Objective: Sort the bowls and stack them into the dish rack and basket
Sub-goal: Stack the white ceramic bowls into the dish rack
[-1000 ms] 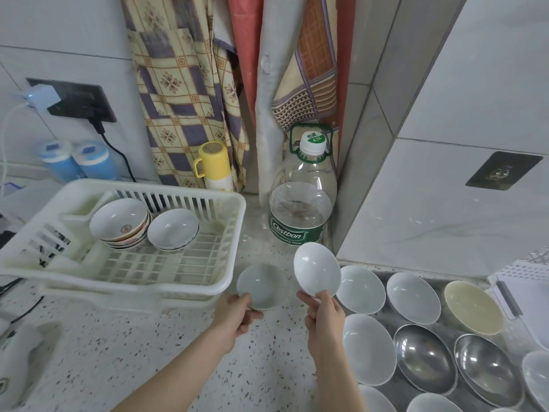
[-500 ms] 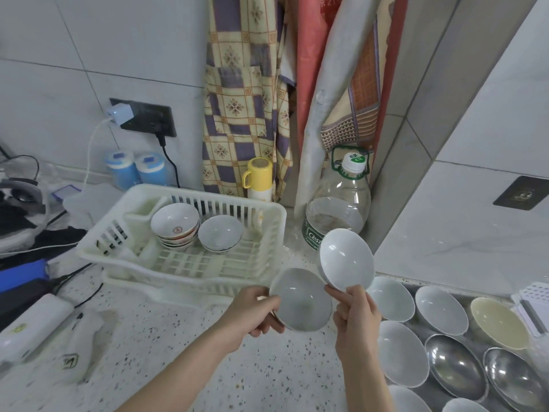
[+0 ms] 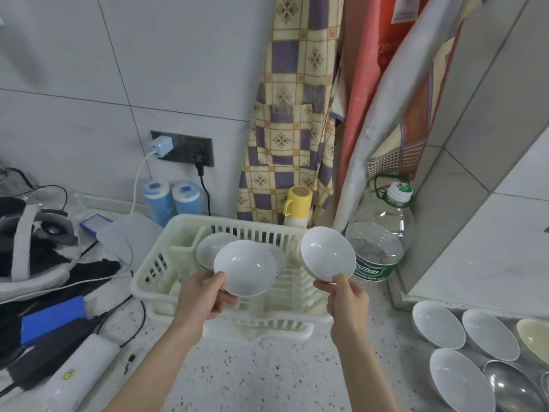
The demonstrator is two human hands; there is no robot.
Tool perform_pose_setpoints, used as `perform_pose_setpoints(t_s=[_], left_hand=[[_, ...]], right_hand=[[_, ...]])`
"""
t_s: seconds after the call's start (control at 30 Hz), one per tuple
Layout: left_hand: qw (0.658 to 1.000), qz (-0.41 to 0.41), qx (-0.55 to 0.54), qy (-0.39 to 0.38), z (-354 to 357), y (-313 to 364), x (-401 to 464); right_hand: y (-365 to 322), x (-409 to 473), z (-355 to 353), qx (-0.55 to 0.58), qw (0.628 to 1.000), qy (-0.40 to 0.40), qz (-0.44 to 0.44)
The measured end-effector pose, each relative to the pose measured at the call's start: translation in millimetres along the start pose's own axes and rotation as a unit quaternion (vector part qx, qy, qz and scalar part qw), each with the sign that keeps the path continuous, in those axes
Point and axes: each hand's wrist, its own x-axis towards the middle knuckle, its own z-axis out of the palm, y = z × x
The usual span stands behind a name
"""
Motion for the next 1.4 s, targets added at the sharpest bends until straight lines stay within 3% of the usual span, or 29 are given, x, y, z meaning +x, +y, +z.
perform_pose_setpoints(t_s=[0.3,0.57,1.03,1.4], left_hand=[[0.999,0.015,-0.032,0.042,-54.0,-11.1,49.6],[0.995,0.059,-0.055,0.056,-54.5,-15.9,88.4],[0.99,0.034,-0.14,-0.004,-51.7,-21.5,118.3],[0.986,0.015,-0.166,0.006,-52.1,-24.4,120.6]], right_hand=[[40.2,17.9,75.3,-0.154,0.985,0.008,-0.075],[56.4,40.0,110.3,-0.219,0.973,-0.006,-0.078],[72.0,54.7,118.9,-0.284,0.952,0.022,-0.113],[76.8,56.4,120.1,-0.347,0.932,0.016,-0.101]])
